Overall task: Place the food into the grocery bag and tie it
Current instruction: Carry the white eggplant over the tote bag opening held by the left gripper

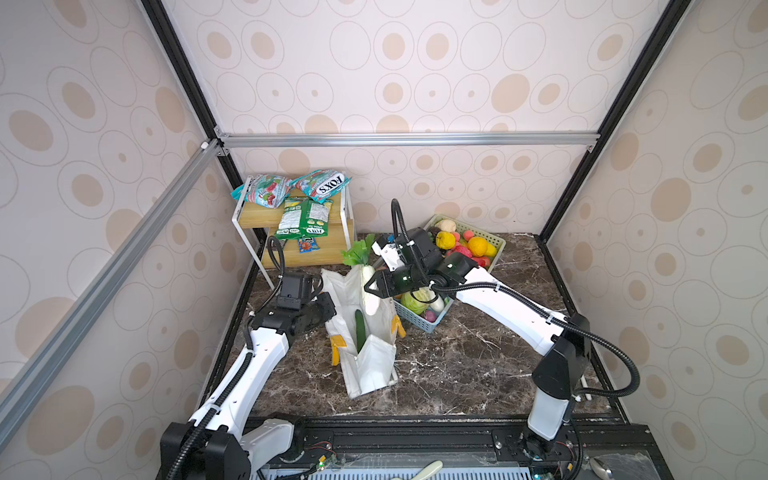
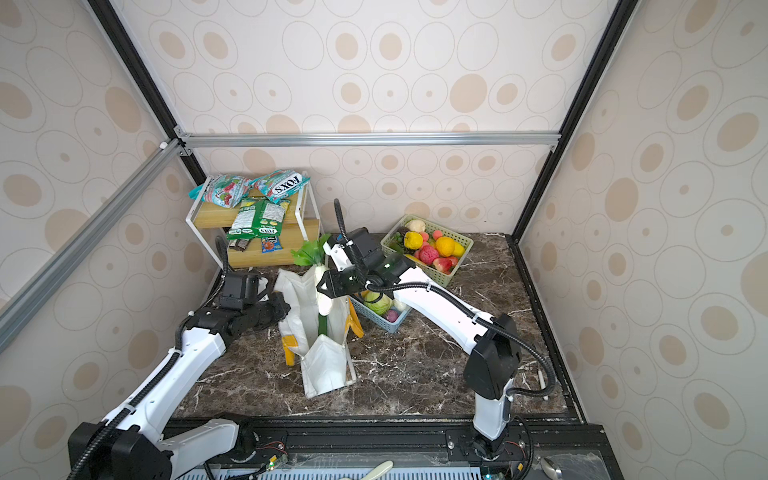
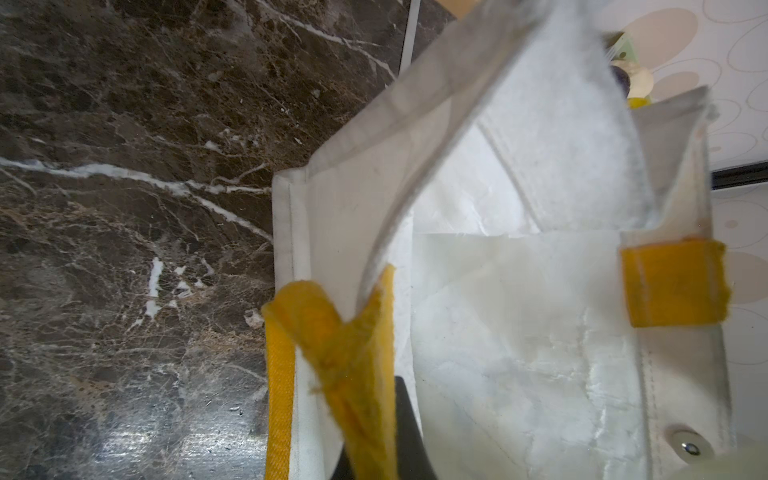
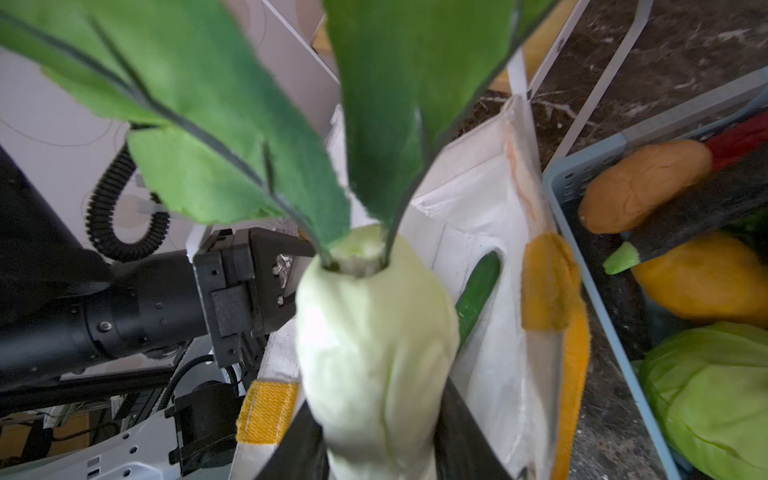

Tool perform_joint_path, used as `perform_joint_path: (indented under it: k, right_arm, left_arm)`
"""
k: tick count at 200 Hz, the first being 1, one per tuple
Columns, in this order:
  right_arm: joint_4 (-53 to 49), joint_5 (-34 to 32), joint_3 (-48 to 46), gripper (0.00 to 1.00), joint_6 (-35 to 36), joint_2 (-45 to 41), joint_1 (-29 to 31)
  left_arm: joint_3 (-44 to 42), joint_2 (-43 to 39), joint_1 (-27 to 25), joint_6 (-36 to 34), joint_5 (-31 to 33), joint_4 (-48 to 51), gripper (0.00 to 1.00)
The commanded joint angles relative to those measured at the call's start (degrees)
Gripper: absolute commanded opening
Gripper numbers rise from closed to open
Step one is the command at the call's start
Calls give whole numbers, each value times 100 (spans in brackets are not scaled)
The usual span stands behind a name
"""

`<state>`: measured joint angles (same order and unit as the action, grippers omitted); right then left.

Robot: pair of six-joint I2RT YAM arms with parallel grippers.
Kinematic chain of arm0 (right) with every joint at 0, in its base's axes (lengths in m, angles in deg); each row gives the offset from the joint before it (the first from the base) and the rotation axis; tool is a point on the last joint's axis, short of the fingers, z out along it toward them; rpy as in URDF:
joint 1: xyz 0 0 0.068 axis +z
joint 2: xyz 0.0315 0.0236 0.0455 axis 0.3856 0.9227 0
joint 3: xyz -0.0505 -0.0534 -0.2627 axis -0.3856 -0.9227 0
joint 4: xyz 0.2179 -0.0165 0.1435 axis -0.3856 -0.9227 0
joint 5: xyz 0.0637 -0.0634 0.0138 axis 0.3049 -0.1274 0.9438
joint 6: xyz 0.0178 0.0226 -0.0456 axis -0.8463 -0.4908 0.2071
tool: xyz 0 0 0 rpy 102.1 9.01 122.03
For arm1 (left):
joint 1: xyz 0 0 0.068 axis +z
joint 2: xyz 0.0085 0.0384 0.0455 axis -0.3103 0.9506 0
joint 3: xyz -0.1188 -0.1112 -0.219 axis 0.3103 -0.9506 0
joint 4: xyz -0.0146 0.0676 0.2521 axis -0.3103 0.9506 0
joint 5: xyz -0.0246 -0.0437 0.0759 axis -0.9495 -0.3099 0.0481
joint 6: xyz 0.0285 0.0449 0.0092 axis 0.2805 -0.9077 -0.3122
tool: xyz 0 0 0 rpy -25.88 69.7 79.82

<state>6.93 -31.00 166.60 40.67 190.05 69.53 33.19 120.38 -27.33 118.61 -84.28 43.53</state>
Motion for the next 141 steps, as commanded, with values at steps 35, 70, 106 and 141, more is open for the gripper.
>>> perform_joint_path:
  k: [35,70,106,141]
  right_arm:
    - [15,360,-17,37,93,433,191]
    - [-112,551,68,38,158,730,263]
    - [-346,644,146,37,320,967,352]
    - [-617,656,227,37,320,1166,377]
  left_arm:
    - [249,60,25,-26,28,-6,0]
    - [307,88,31,-26,40,-24,0]
    - [361,149,25,-46,43,-55,0]
    - [442,191,20,-62,25,-68,0]
